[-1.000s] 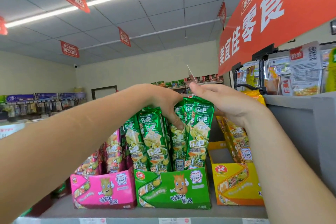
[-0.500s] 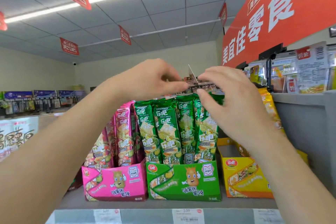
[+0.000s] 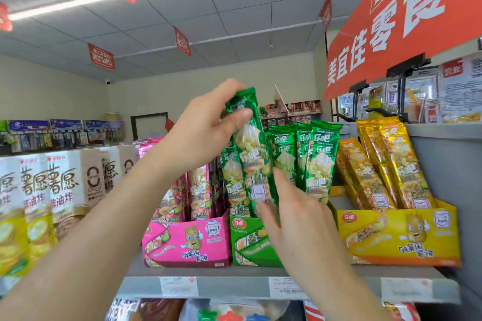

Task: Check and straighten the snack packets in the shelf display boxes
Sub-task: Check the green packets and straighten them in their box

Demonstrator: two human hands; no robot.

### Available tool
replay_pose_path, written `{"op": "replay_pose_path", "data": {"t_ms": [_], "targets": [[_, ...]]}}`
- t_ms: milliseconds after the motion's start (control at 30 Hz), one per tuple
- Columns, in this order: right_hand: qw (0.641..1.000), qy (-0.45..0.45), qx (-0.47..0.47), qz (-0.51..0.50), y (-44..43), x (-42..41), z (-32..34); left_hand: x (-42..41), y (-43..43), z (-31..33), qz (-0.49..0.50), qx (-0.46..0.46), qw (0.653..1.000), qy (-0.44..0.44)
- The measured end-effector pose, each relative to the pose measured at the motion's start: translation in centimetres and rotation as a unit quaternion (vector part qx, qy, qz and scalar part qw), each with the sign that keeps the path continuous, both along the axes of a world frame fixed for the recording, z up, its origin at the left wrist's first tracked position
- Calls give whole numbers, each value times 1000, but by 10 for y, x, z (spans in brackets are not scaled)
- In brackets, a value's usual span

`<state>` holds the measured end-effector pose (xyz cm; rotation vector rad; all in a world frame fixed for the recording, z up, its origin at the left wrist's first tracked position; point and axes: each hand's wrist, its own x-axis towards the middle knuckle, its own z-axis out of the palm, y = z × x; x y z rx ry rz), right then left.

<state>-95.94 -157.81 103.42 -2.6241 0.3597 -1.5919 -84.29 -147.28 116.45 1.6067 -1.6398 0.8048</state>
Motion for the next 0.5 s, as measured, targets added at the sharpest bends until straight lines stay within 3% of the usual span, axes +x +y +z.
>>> {"op": "replay_pose_path", "data": {"t_ms": [167, 267, 333, 400, 500], "targets": [[992, -69, 60, 84, 3, -6, -5, -24, 12, -12, -179, -219, 957, 65], [980, -88, 87, 155, 10, -12, -11, -38, 22, -20, -235, -292, 923, 89], [963, -98, 127, 218, 18, -19, -19, -44, 26, -28, -279, -306, 894, 173], [922, -71, 207, 318, 28, -26, -29, -45, 29, -37, -333, -292, 842, 307], [815, 3, 365, 450, 40, -30, -48, -45, 33, -55, -377, -203, 771, 472]]}}
